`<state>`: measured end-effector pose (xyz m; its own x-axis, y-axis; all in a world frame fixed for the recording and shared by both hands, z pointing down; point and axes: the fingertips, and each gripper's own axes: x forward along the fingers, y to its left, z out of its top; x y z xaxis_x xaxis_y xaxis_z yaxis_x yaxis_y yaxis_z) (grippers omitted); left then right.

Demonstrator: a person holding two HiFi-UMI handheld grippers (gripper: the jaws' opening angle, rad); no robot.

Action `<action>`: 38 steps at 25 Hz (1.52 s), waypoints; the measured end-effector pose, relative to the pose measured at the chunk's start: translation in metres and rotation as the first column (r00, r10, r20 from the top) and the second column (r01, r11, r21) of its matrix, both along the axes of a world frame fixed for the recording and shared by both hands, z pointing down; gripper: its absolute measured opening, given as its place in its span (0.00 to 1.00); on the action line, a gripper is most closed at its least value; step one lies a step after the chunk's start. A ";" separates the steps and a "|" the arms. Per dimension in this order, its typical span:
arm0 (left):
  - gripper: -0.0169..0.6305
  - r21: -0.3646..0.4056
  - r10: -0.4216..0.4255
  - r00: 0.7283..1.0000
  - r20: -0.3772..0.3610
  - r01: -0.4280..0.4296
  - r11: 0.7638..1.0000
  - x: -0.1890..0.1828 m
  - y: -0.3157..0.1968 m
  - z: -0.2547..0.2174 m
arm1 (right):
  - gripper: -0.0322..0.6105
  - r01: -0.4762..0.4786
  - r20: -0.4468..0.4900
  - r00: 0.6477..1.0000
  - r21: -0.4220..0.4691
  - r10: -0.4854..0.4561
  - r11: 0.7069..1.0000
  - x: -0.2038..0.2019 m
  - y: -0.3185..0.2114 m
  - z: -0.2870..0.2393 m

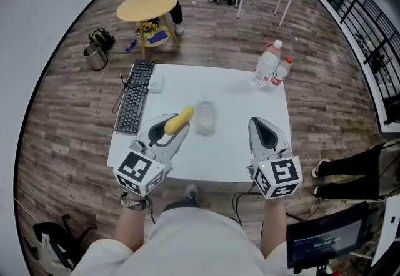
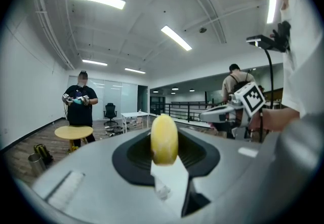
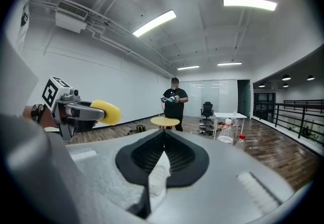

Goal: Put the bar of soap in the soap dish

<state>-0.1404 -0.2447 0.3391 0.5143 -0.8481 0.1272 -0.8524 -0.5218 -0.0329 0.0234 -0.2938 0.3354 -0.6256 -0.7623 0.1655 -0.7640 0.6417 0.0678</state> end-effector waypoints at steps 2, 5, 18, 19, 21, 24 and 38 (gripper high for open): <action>0.22 -0.008 0.004 1.000 0.001 -0.004 1.000 -0.003 -0.005 0.002 | 0.05 -0.004 0.001 1.000 -0.006 0.004 1.000 -0.003 -0.004 0.003; 0.22 -0.018 0.016 1.000 0.009 -0.016 1.000 -0.008 -0.013 0.004 | 0.05 -0.010 0.001 1.000 -0.013 0.010 1.000 -0.009 -0.011 0.005; 0.22 -0.091 0.099 0.994 0.042 -0.094 0.991 -0.024 -0.042 0.029 | 0.05 -0.072 0.007 0.997 -0.030 0.072 0.997 -0.029 -0.032 0.018; 0.22 -0.095 0.106 0.993 0.043 -0.102 0.990 -0.022 -0.044 0.030 | 0.05 -0.077 0.007 0.997 -0.033 0.077 0.997 -0.028 -0.034 0.020; 0.22 -0.103 0.124 0.991 0.045 -0.119 0.988 -0.019 -0.047 0.032 | 0.05 -0.086 0.007 0.996 -0.038 0.087 0.996 -0.025 -0.037 0.022; 0.22 -0.119 0.146 0.988 0.043 -0.140 0.983 -0.016 -0.050 0.037 | 0.05 -0.098 0.005 0.995 -0.047 0.098 0.994 -0.021 -0.040 0.026; 0.22 -0.258 0.238 0.969 0.060 -0.216 0.942 -0.005 -0.076 0.063 | 0.05 -0.080 0.010 0.997 -0.124 0.082 0.989 -0.019 -0.067 0.057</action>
